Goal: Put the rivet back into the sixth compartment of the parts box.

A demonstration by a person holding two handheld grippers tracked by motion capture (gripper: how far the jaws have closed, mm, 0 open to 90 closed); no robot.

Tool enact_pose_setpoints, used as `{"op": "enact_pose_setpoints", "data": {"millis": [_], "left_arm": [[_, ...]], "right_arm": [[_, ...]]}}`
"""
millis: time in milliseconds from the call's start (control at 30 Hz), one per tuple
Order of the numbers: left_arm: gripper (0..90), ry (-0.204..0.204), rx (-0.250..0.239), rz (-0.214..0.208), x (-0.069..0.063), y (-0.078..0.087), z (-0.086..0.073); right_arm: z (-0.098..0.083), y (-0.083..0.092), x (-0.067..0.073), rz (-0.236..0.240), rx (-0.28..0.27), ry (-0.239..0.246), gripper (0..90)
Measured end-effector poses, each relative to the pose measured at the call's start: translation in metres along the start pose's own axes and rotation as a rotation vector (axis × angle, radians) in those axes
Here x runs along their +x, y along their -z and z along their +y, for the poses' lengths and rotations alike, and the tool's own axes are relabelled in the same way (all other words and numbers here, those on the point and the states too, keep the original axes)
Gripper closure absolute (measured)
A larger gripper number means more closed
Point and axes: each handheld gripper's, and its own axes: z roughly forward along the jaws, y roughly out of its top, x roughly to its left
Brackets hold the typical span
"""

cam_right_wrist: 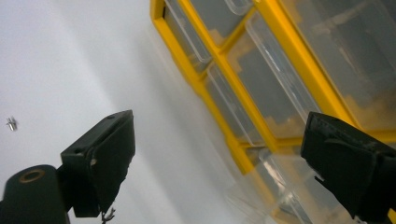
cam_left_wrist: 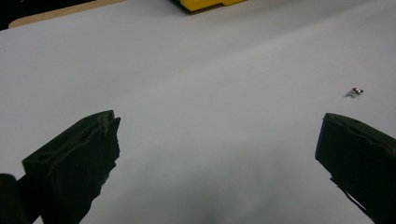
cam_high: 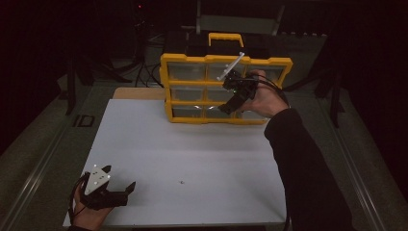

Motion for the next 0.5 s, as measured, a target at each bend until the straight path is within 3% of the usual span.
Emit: {"op": "enact_pose_setpoints", "data": {"millis": [500], "left_arm": [[0.4, -0.001, -0.002, 0.0, 0.0, 0.001, 0.0]], "right_arm": [[0.016, -0.021, 0.041, 0.037, 0.019, 0.099, 10.1]]}}
